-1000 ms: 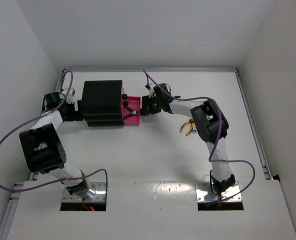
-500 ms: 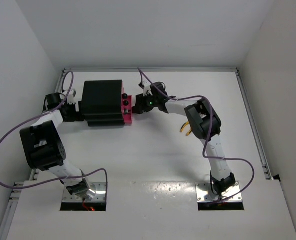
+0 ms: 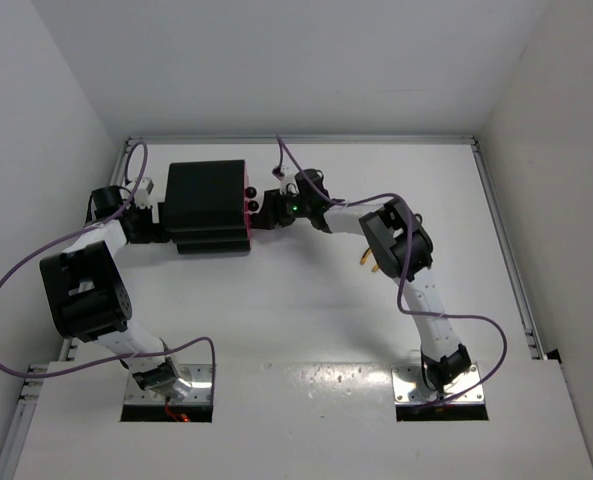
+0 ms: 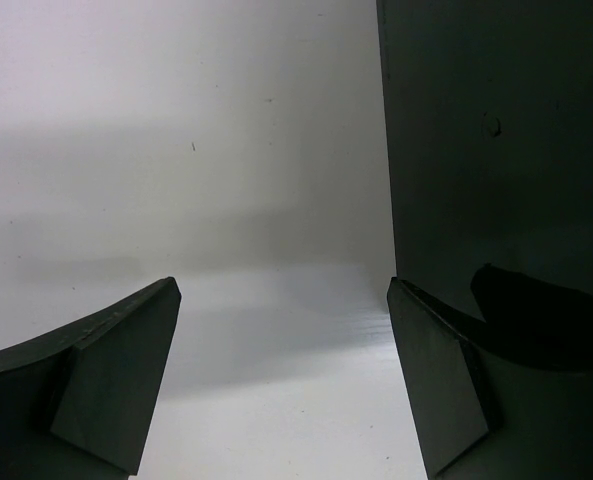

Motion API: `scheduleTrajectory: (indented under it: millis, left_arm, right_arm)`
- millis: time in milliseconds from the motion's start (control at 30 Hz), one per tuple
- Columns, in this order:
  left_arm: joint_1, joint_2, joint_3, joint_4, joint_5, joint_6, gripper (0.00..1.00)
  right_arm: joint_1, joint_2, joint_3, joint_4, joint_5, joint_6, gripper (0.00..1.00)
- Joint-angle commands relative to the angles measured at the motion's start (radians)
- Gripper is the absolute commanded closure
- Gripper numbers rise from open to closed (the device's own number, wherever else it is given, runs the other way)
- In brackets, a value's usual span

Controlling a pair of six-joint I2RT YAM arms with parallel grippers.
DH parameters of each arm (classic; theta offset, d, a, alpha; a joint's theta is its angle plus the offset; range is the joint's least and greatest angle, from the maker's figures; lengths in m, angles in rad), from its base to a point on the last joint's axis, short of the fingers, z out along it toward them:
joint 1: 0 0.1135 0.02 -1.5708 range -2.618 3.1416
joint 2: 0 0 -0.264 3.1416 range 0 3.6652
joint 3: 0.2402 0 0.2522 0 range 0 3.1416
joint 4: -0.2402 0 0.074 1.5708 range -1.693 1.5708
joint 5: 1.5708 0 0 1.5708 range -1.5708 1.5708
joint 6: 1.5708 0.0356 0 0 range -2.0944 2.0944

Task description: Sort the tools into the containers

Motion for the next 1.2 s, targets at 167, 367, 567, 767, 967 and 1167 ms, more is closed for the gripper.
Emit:
scheduleTrajectory:
  millis: [167, 367, 567, 767, 967, 1167]
  left_arm:
    - [-0.02, -0.026, 0.025, -0.004, 0.072, 0.018, 0.09]
    - [-0.02, -0.061, 0.025, -0.004, 0.019, -0.001, 0.09]
    - [0.058, -0.142, 0.074, -0.004, 0.008, -0.038, 0.09]
    - [0.076, -0.297, 0.095, -0.013, 0.008, -0.038, 0.09]
    - [0.021, -0.391, 0.146, -0.083, 0.058, -0.003, 0.09]
    - [-0.056, -0.411, 0.183, -0.119, 0.061, -0.003, 0.09]
  right_arm:
    - [0.013, 0.047, -0.041, 0.201, -0.08, 0.242, 0.34]
    - [-0.056, -0.128, -0.183, 0.137, -0.1, 0.135, 0.34]
    - [-0.167, -0.239, -0.249, -0.003, -0.229, 0.043, 0.34]
    - [-0.24, -0.234, -0.288, 0.199, -0.347, 0.39, 0.37]
    - [-0.22, -0.066, -0.268, 0.797, -0.384, 0.931, 0.38]
    - [-0.19, 0.036, -0.169, 0.921, -0.35, 1.097, 0.38]
